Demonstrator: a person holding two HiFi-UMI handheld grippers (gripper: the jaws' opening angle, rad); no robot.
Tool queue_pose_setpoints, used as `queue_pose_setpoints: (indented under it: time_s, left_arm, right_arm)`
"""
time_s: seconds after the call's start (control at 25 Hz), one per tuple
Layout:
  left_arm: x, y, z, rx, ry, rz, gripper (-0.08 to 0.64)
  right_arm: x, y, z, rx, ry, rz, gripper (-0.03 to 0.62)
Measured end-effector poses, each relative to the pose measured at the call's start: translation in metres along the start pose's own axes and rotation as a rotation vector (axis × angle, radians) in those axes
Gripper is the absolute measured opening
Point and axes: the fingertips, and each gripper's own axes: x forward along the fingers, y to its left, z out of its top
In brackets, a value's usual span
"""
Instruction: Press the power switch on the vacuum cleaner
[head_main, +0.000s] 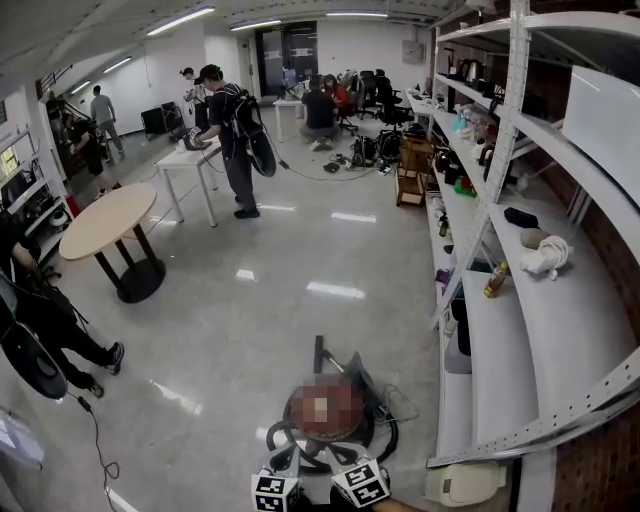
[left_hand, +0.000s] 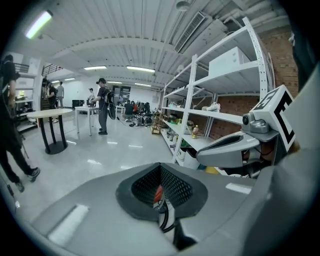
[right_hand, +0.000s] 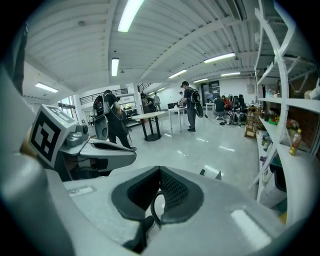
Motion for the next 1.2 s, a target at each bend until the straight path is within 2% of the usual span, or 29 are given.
queue_pose_setpoints:
  time_s: [0.2, 0.44, 0.6, 0.72, 0.96, 1.2]
  left_arm:
    - [-0.019, 0.0, 0.004, 0.013, -0.02, 0.043, 0.015]
    - [-0.037, -0.003, 0.008, 0.029, -0.049, 0.035, 0.014]
    - [-0.055, -0.008, 0.003, 0.053, -0.063, 0.017, 0.015]
    - [-0.078, -0.002, -0.012, 0.05, -0.06, 0.022, 0.014]
    - [-0.142, 0.017, -0.045, -0.018, -0.076, 0.037, 0.015]
    - [-0.189, 0.018, -0.076, -0.046, -0.084, -0.018, 0.015]
  right_arm:
    - [-0.017, 0.004, 0.022, -0.02, -0.065, 0.009, -0.008]
    - [-0.03, 0.019, 0.031, -0.041, -0.103, 0.006, -0.008]
    - [-0.034, 0.039, 0.021, -0.047, -0.066, 0.021, -0.008]
    - [-0.036, 0.062, 0.016, -0.062, -0.053, 0.02, -0.008]
    - [-0.049, 0.125, 0.007, -0.074, -0.053, 0.002, -0.008]
    - [-0.062, 0.18, -0.03, -0.041, -0.033, -0.022, -0.008]
